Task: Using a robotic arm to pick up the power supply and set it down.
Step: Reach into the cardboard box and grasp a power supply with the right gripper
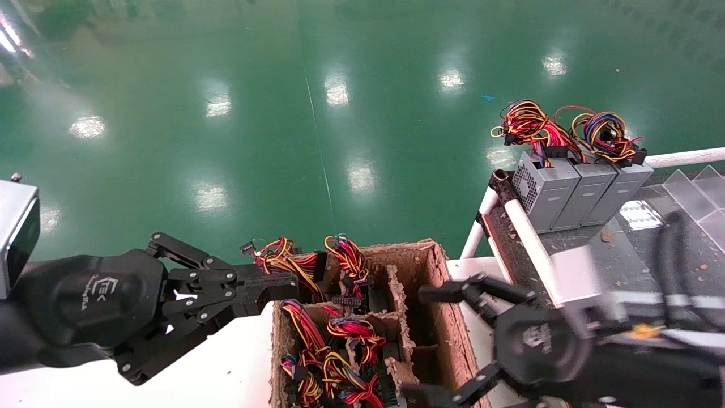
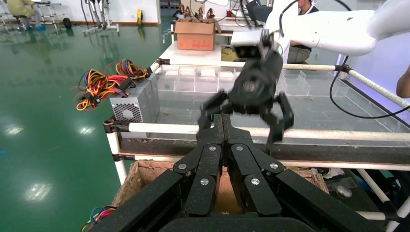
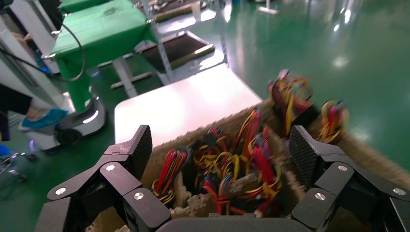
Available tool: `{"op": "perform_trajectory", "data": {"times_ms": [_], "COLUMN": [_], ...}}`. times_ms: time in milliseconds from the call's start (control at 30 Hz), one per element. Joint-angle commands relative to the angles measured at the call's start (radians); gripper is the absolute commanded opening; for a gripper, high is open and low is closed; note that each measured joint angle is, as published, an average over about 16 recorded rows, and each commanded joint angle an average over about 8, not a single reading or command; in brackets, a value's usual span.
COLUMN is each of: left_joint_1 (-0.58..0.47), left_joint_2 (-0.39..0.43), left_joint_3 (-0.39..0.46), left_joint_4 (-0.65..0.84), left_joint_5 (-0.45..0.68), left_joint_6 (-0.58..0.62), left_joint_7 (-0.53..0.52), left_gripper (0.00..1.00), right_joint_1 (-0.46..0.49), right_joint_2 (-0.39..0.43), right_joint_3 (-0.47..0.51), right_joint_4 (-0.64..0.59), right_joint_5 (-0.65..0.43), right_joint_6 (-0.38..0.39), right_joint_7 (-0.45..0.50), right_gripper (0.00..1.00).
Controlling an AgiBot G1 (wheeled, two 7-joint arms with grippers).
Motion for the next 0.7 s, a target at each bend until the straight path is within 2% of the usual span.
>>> {"op": "perform_trajectory", "data": {"times_ms": [33, 67, 100, 333, 567, 700], "left_joint_1": [0.000, 0.000, 0.000, 0.000, 0.000, 0.000], "left_joint_2": [0.000, 0.000, 0.000, 0.000, 0.000, 0.000], "left_joint_3": [0.000, 0.000, 0.000, 0.000, 0.000, 0.000], "left_joint_4": [0.000, 0.000, 0.000, 0.000, 0.000, 0.000], "left_joint_5": [0.000, 0.000, 0.000, 0.000, 0.000, 0.000], "left_joint_6": [0.000, 0.000, 0.000, 0.000, 0.000, 0.000], "left_joint_7": [0.000, 0.000, 0.000, 0.000, 0.000, 0.000], "left_gripper": [0.80, 0.92, 1.00, 1.00, 1.00, 1.00], "right_joint_1": [-0.002, 0.001, 0.004, 0.044, 0.073, 0.082], "right_joint_2": [-0.022, -0.034, -0.046, -0.121, -0.181, -0.210], "right_joint_3": [-0.023, -0.036, -0.048, -0.126, -0.170, -0.190], "right_joint_4": [-0.001, -0.002, -0.004, -0.016, -0.026, -0.038], "right_joint_5": [-0.030, -0.046, -0.063, -0.166, -0.219, -0.242], "right_joint_6": [0.011, 0.013, 0.015, 0.017, 0.009, 0.007], "right_joint_7": [0.009, 0.016, 0.023, 0.065, 0.077, 0.076], "right_gripper": [1.00, 1.00, 1.00, 1.00, 1.00, 0.66]}}
